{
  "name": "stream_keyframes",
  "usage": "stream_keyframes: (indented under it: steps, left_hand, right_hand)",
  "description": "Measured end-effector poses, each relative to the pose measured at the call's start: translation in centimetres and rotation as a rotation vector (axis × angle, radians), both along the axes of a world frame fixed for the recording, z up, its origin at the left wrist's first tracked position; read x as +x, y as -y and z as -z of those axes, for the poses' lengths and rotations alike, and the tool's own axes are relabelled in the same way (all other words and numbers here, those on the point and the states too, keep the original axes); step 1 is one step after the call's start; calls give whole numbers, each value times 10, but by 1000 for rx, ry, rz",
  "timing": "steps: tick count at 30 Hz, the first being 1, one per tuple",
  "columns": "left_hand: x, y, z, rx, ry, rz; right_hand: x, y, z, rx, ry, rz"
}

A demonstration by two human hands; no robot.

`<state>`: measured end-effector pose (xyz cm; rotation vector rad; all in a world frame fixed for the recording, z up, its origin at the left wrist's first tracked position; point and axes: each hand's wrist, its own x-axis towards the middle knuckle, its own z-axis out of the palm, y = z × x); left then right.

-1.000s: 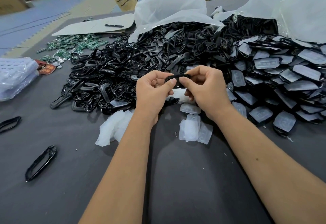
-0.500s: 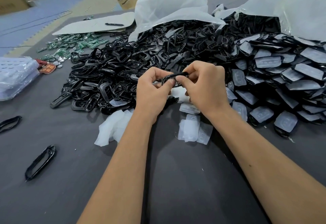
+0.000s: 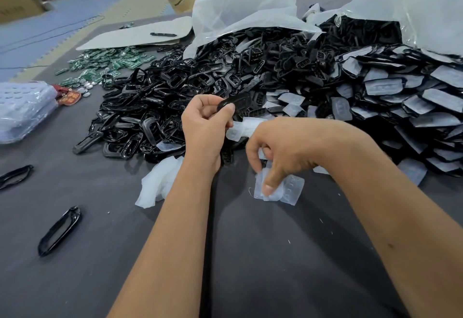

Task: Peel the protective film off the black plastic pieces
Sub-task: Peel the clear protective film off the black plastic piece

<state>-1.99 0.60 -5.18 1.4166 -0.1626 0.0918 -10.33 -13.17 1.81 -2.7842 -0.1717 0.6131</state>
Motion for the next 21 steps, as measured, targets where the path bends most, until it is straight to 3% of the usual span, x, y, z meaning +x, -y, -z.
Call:
stream_keyframes:
  steps: [5, 10, 13, 17, 21]
  left_hand:
    - [0, 0, -3, -38, -39, -11]
    - [0, 0, -5, -68, -58, -32]
    - [0, 1, -4, -46, -67, -50]
    - [-1, 3, -4, -15, -44, -63]
    - [-2, 4, -4, -38, -47, -73]
  right_hand:
    - [4, 6, 2, 196, 87, -28]
    - [15, 17, 23, 766, 360, 189]
    - [17, 15, 46, 1001, 460, 332]
    - [17, 8, 62, 1182, 576, 407]
    - [18, 10, 65, 1215, 607, 410]
